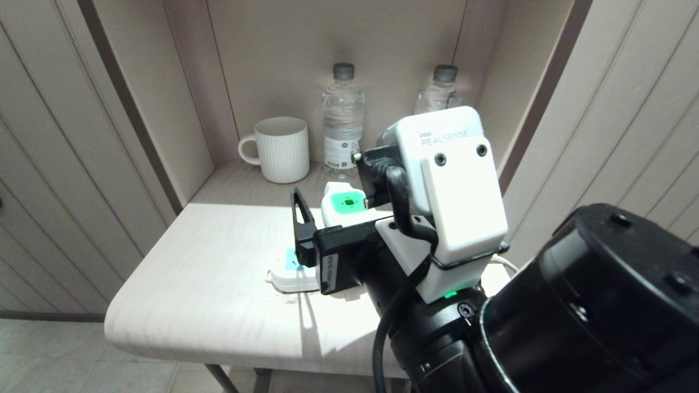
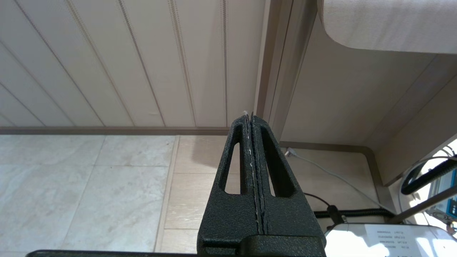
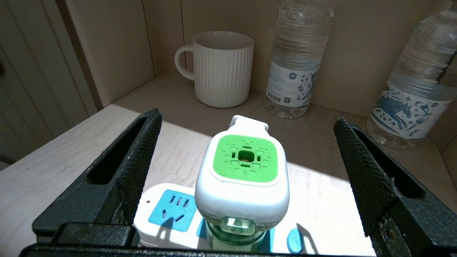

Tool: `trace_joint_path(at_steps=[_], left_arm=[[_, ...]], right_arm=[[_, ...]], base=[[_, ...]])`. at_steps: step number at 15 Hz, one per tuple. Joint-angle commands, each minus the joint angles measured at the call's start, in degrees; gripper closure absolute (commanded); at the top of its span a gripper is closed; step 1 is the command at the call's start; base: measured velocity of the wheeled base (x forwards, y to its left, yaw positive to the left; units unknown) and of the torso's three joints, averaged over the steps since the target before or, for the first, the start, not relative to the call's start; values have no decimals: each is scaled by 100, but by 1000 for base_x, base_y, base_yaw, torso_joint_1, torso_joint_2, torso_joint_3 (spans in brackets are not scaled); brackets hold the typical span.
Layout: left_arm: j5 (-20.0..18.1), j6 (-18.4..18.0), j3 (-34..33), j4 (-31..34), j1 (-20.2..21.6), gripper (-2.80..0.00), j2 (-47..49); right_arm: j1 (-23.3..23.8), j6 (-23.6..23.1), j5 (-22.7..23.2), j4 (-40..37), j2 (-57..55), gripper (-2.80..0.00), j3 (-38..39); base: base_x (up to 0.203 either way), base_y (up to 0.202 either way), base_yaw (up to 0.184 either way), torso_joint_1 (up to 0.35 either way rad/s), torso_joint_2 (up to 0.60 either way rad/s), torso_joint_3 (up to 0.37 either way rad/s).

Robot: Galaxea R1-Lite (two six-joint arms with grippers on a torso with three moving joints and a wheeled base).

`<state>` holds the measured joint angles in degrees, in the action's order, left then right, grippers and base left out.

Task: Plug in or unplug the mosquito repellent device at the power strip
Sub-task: Pick up the mosquito repellent liquid

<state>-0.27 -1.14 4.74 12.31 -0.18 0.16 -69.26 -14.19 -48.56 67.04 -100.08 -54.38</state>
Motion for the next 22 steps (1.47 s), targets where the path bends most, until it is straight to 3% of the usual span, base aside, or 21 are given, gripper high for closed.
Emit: trace_joint_path(at_steps=[1, 22], left_arm=[[0, 8, 0, -1, 9, 0, 2], [-8, 17, -8, -10, 1, 0, 2]], right_arm=[[27, 4, -14, 108, -51, -280, 24], [176, 39, -49, 503, -389, -280, 226]], base=[[0, 0, 0, 0, 0, 0], [0, 0, 0, 0, 0, 0]])
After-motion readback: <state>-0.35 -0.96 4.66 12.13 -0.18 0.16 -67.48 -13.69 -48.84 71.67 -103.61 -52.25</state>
